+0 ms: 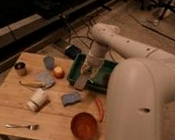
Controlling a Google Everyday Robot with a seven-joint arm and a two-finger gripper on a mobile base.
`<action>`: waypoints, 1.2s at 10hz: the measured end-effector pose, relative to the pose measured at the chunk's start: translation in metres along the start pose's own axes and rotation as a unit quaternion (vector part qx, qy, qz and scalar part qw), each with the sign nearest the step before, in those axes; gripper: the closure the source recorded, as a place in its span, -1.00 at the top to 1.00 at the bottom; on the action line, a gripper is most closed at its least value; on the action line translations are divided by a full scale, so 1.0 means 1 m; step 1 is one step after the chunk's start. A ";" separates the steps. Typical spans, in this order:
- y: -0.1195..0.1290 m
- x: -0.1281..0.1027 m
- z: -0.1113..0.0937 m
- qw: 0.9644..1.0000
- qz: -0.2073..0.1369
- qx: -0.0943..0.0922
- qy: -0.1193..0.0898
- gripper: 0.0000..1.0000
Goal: Place eraser in metal cup
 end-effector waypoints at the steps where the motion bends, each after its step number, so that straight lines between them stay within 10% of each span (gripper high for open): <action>1: -0.024 0.012 -0.008 1.000 0.010 -0.004 -0.007 -1.00; 12: -0.041 0.021 -0.012 1.000 0.012 -0.008 -0.012 -1.00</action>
